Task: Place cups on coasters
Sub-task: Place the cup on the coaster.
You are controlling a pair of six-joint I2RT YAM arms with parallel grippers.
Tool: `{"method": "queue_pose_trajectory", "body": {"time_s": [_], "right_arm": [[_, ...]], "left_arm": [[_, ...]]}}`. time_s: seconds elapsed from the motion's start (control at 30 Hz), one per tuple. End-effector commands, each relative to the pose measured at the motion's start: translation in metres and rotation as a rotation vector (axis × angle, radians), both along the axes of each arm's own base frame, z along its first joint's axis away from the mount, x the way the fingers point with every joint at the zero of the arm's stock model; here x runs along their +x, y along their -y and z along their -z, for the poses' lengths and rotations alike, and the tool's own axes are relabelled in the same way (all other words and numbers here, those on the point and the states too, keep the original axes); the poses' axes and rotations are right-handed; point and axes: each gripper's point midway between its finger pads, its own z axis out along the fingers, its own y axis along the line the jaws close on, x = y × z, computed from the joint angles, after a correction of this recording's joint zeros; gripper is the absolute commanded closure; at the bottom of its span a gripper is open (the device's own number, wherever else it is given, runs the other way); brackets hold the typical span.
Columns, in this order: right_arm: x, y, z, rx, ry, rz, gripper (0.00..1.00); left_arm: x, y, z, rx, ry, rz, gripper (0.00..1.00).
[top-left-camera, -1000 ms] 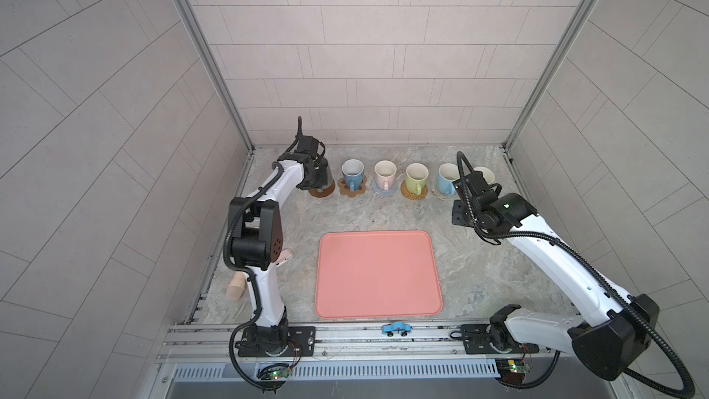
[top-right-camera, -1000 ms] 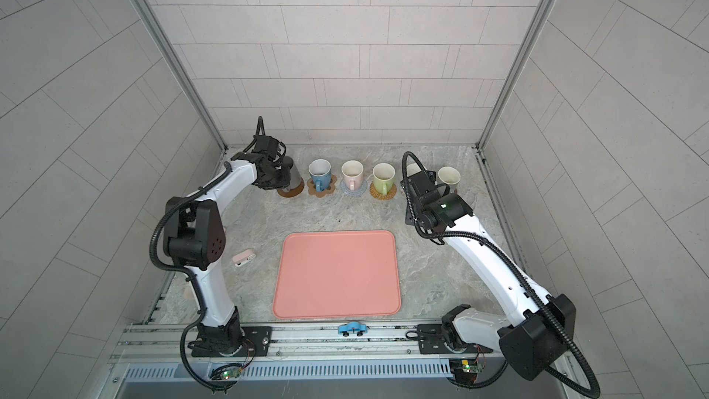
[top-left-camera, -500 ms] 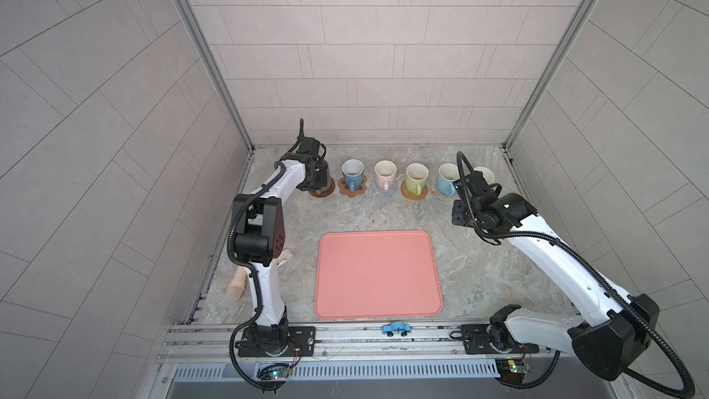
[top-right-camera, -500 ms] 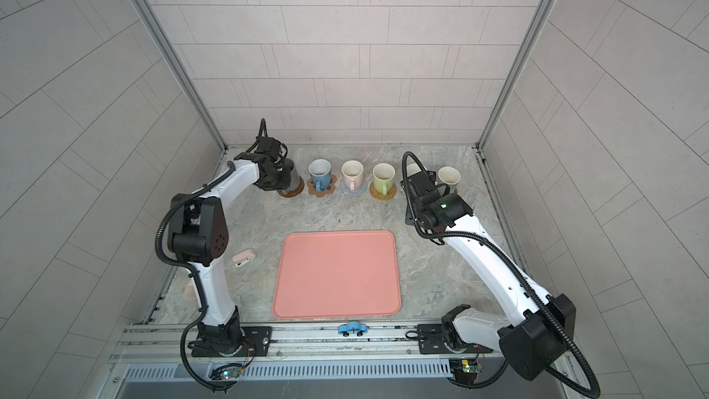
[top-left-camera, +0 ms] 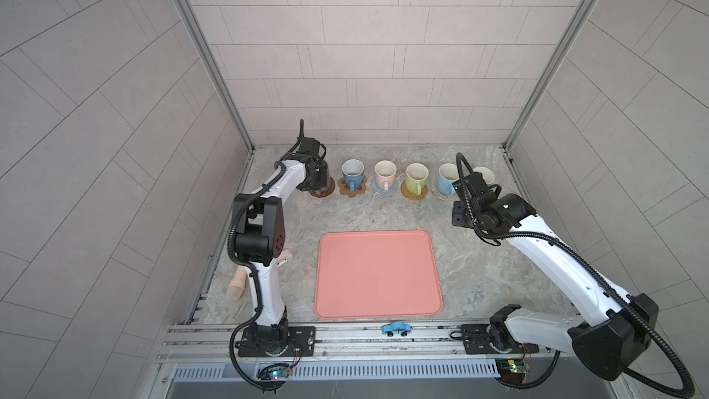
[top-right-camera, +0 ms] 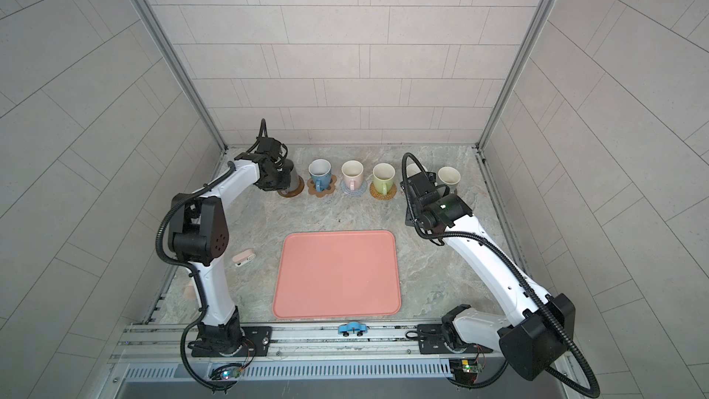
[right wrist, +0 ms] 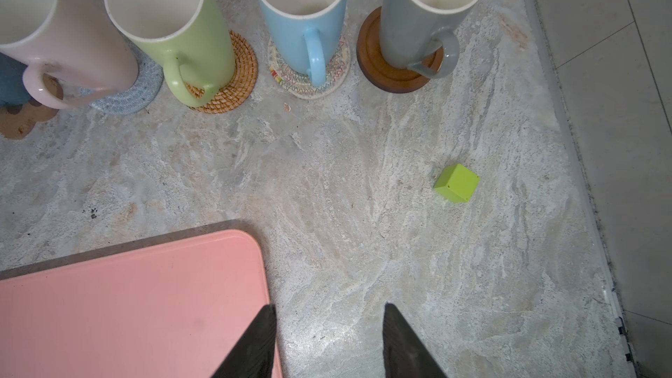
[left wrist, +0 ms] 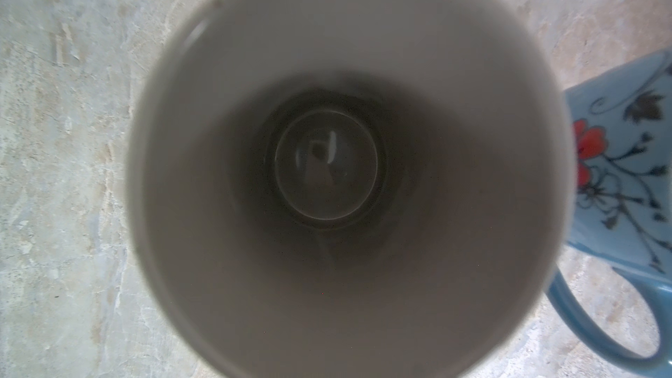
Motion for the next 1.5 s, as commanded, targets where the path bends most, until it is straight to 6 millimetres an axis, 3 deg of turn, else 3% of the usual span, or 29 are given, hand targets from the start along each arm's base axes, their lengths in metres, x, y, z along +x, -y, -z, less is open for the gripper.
{"method": "queue_pose_trajectory", "body": {"time_s": [0.0,0.27,0.5,0.67,0.97,1.2,1.47], "right_arm": [[-0.007,0.005,0.001,-0.015,-0.006,0.015,0.50],[-0.008,0.006,0.001,-0.011,-0.001,0.019,0.50],[-0.007,0.005,0.001,-0.009,0.004,0.022,0.50],[-0.007,0.006,-0.001,-0.013,0.009,0.020,0.50],[-0.003,0.011,-0.007,-0.032,0.045,0.040,0.50],[0.003,0.025,-0.020,-0.113,0.125,0.043,0.49],[0.015,0.047,-0.013,-0.242,0.211,0.038,0.48]], "left_arm": [[0.014,-0.004,-0.010,0.018,0.058,0.010,1.00],[0.013,-0.003,-0.011,0.015,0.058,0.009,0.88],[0.012,-0.003,-0.020,0.007,0.076,0.000,0.61],[0.009,-0.003,-0.030,-0.001,0.093,-0.006,0.52],[0.001,-0.004,-0.064,-0.016,0.164,-0.027,0.41],[-0.019,-0.011,-0.097,-0.031,0.242,-0.065,0.34],[-0.054,-0.028,-0.131,-0.050,0.538,-0.146,0.27]]}}
